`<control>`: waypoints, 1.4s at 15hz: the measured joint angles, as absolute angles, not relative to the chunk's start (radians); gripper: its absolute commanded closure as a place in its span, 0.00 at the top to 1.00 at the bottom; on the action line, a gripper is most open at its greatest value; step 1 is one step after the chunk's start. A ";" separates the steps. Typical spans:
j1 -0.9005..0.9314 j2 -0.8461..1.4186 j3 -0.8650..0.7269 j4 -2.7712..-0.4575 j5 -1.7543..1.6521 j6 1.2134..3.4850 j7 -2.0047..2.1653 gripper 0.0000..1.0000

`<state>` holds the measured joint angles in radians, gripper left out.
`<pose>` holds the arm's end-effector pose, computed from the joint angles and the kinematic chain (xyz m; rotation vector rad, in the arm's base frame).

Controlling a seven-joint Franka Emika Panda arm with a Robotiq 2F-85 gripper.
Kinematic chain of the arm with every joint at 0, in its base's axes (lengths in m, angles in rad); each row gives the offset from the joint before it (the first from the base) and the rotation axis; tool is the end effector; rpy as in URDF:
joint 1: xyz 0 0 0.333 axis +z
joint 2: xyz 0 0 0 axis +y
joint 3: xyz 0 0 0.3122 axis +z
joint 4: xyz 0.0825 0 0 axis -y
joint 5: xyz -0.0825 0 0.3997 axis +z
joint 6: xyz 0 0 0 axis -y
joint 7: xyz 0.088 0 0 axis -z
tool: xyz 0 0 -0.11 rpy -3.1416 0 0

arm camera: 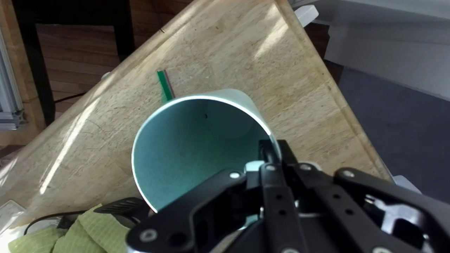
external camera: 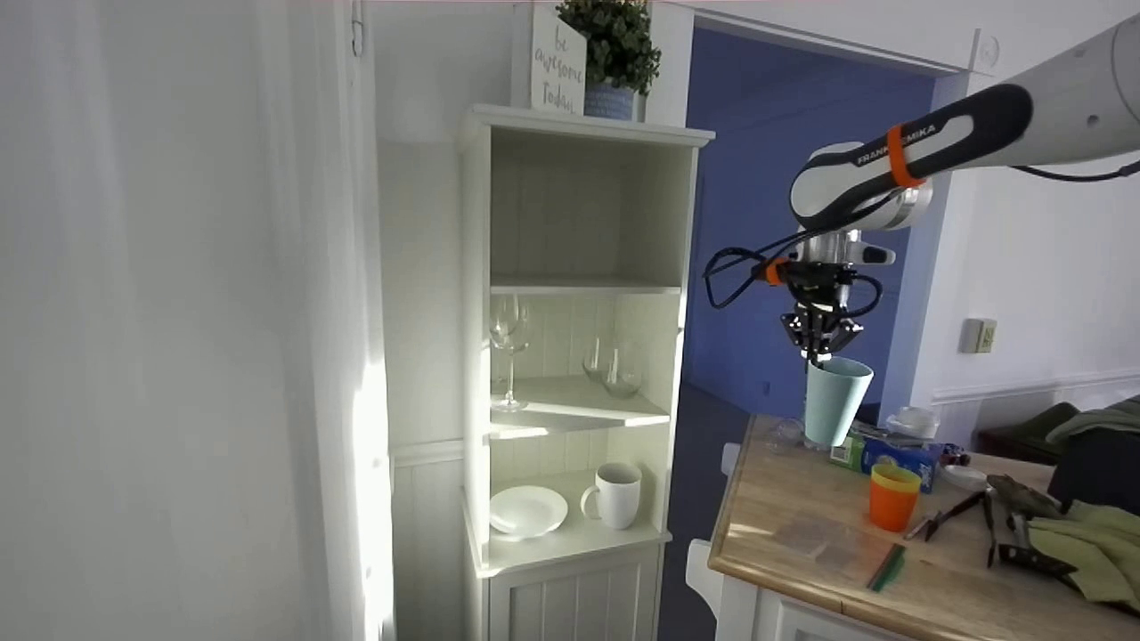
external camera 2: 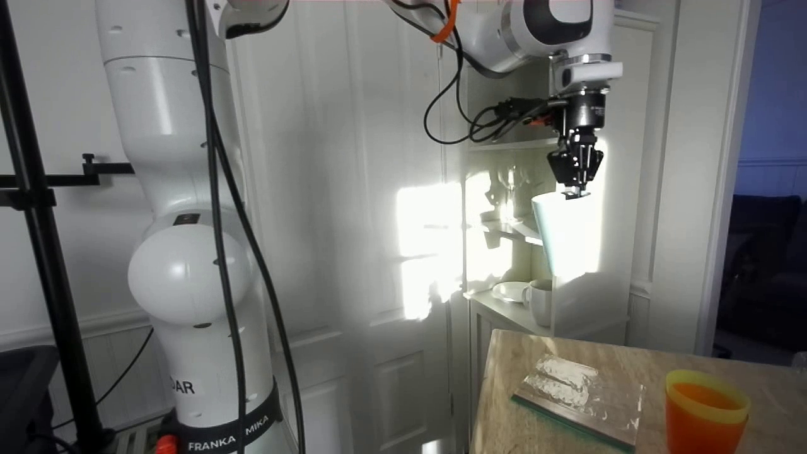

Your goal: Put the blue cup on the table

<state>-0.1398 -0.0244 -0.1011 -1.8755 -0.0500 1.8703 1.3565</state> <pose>0.5544 -0.1407 0.5075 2.1873 -2.2144 0.0626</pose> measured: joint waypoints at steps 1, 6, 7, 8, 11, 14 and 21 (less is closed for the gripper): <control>-0.147 0.012 -0.119 -1.851 -0.028 1.882 1.352 0.01; -0.189 0.183 -0.187 -1.707 0.080 1.889 1.333 0.01; -0.198 0.213 -0.198 -1.680 0.094 1.889 1.332 0.01; -0.207 0.242 -0.208 -1.656 0.106 1.889 1.333 0.01; -0.239 0.326 -0.237 -1.590 0.127 1.886 1.334 0.01; -0.272 0.403 -0.261 -1.533 0.147 1.886 1.355 0.01; -0.350 0.547 -0.286 -1.432 0.226 1.893 1.467 0.01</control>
